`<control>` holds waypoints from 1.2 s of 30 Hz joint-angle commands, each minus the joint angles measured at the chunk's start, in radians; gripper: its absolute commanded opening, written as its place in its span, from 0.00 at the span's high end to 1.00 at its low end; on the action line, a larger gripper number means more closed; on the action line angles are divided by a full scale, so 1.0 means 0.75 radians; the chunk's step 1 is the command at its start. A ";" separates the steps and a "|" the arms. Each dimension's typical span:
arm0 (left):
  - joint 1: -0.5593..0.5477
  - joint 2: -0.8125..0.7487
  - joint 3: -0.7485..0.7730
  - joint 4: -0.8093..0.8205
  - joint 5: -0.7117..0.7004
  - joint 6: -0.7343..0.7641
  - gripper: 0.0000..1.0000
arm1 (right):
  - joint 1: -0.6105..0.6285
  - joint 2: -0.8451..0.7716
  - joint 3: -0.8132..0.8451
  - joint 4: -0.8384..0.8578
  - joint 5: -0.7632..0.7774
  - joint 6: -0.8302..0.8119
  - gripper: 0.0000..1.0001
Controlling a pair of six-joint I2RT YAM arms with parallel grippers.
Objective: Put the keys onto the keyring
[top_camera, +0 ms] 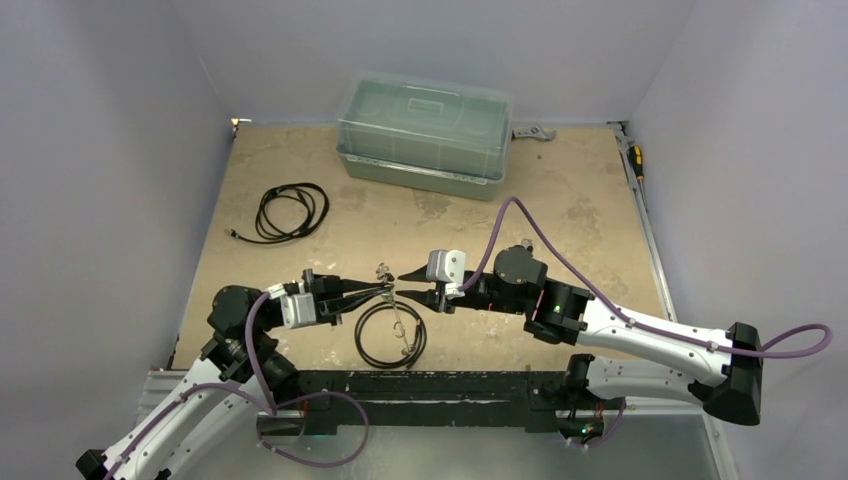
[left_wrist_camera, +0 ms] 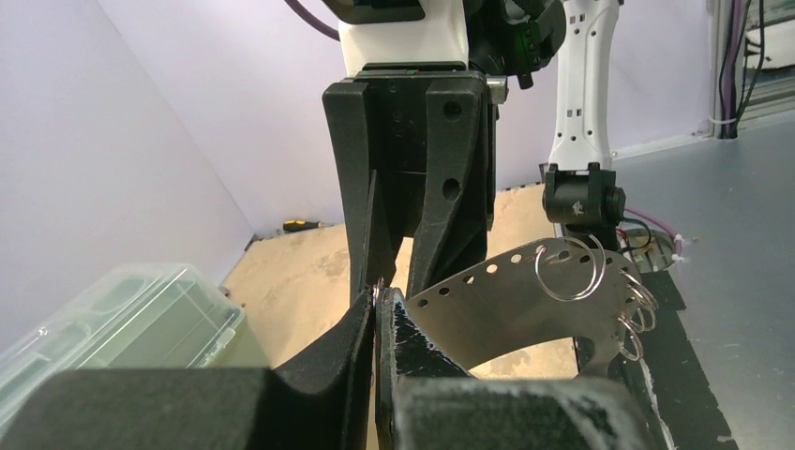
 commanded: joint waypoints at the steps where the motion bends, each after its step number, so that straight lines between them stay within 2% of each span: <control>1: -0.011 0.002 -0.016 0.136 -0.001 -0.052 1.00 | 0.001 -0.020 0.022 0.034 0.005 -0.002 0.69; 9: -0.010 0.025 -0.058 0.227 0.019 -0.120 1.00 | 0.001 -0.048 0.032 0.046 0.026 0.009 0.68; 25: -0.010 0.076 -0.086 0.355 0.015 -0.195 1.00 | 0.001 -0.059 0.030 0.058 -0.058 0.030 0.67; 36: -0.011 0.102 -0.100 0.383 0.016 -0.208 1.00 | 0.001 -0.057 0.040 0.064 -0.070 0.037 0.68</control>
